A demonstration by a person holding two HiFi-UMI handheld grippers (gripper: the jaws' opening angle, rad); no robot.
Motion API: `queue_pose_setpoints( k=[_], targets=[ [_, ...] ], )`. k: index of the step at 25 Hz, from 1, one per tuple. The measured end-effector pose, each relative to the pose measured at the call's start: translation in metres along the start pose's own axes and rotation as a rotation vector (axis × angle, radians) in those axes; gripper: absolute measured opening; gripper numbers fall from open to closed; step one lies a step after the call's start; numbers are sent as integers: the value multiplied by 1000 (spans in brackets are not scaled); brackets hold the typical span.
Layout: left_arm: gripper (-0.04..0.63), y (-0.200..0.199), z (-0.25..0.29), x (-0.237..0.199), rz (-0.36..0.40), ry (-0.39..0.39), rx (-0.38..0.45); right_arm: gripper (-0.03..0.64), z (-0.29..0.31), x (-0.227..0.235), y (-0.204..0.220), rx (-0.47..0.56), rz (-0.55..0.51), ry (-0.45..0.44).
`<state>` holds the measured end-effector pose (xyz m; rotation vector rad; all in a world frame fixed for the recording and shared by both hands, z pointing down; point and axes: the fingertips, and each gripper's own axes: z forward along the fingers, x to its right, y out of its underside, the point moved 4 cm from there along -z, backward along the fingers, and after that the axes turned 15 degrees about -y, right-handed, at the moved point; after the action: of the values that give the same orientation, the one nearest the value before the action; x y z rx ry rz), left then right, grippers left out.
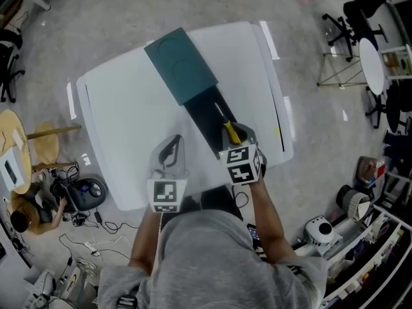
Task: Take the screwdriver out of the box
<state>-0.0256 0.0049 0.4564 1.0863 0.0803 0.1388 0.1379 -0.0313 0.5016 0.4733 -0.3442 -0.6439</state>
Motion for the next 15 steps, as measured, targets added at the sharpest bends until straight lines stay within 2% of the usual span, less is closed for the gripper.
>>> queue_pose_setpoints(
  k=[15],
  targets=[
    [12,-41,-48,-17,41,-62,124,78,-64,-37,-29,174,-55,1]
  ],
)
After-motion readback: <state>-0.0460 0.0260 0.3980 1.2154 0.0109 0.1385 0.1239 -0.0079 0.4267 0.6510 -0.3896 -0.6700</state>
